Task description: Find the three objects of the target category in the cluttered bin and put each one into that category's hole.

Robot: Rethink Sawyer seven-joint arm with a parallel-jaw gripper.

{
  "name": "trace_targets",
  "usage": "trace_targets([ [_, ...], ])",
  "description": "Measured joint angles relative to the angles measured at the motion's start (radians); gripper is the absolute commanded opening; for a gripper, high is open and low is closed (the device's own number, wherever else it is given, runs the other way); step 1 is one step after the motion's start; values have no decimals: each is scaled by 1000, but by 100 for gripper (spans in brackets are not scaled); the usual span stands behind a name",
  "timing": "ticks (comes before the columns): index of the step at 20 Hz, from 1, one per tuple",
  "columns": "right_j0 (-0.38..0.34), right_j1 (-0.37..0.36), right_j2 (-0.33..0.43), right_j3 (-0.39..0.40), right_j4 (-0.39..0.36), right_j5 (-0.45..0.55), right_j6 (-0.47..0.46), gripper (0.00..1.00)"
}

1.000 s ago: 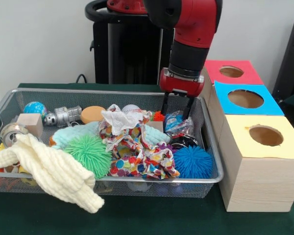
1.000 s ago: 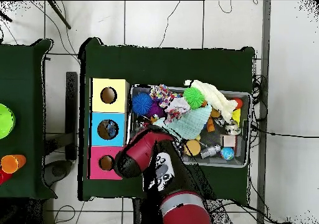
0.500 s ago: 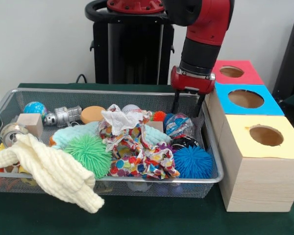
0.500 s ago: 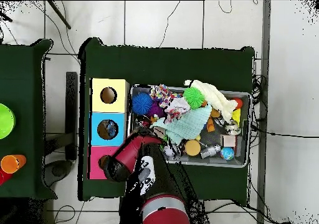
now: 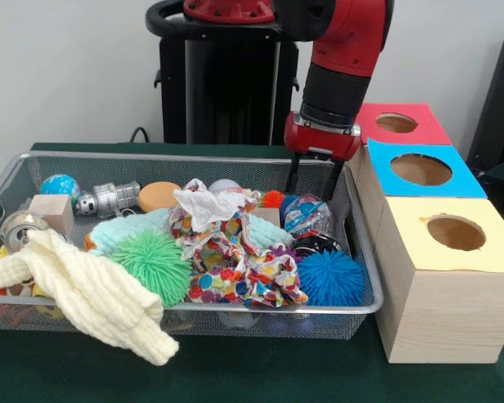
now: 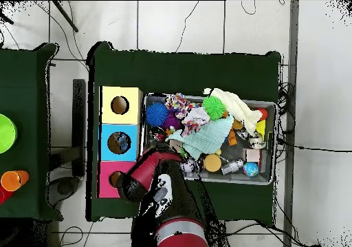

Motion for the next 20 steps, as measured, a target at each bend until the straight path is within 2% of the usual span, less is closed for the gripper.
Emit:
trace_targets([
  [9,24,14,-34,0,8,-27,0,100],
  [20,19,54,-51,0,9,-96,0,100],
])
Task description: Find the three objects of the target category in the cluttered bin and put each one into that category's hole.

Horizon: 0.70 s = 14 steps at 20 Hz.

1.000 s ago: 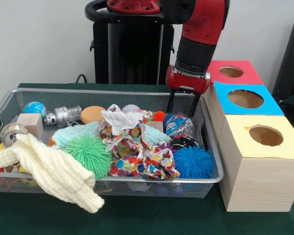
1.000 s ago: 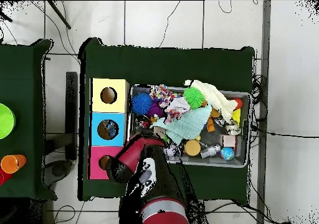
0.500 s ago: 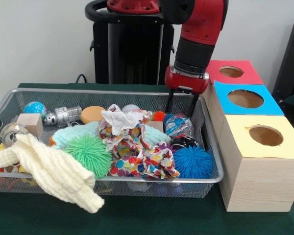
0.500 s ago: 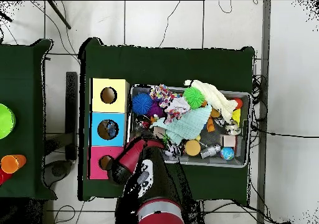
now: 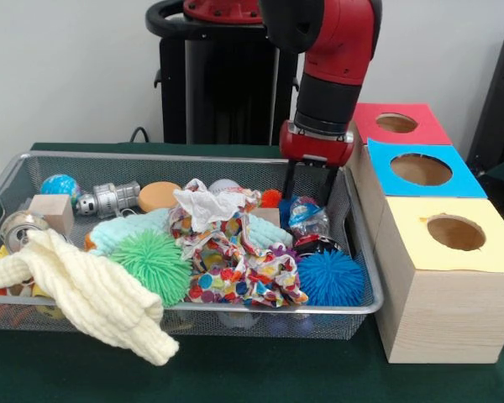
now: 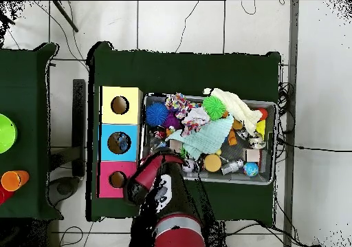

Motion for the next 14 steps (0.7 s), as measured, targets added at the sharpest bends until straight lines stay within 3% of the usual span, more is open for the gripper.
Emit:
trace_targets([
  [14,-118,23,29,0,0,-62,0,100],
])
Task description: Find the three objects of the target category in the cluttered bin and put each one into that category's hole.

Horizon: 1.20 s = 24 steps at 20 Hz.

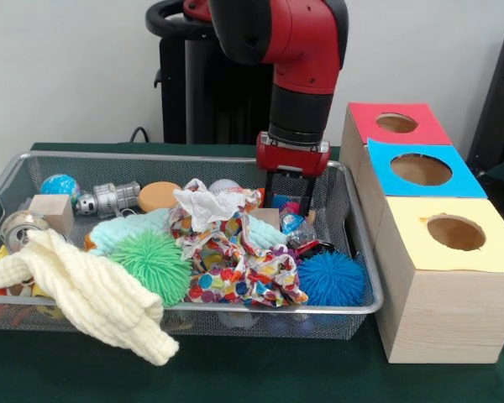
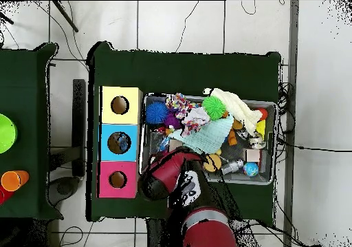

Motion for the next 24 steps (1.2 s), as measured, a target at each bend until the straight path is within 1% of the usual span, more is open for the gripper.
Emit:
trace_targets([
  [2,-5,1,1,0,0,-8,0,100],
  [3,-6,2,4,0,0,-19,0,0],
  [7,-7,2,7,0,0,-26,0,0],
  [17,-60,5,47,1,0,-39,0,0],
  [24,-68,-9,58,12,0,-39,0,0],
])
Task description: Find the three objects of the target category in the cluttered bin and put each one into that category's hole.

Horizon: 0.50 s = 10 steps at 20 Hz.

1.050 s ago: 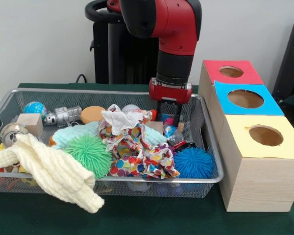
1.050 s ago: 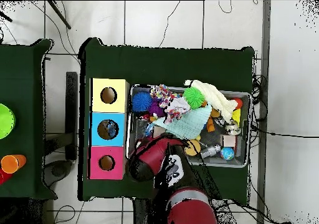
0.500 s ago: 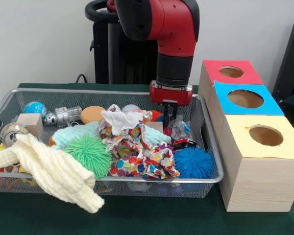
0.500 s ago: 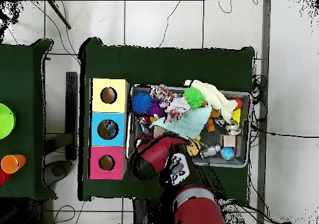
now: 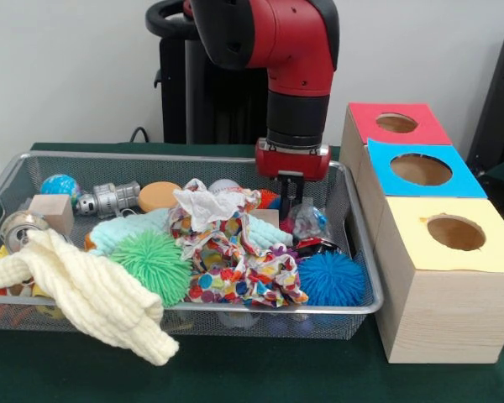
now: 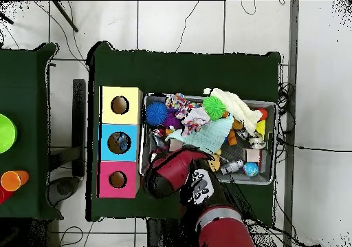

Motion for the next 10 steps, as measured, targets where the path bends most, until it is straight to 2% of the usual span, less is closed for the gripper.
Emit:
trace_targets([
  [10,-11,-111,42,73,28,2,0,0],
])
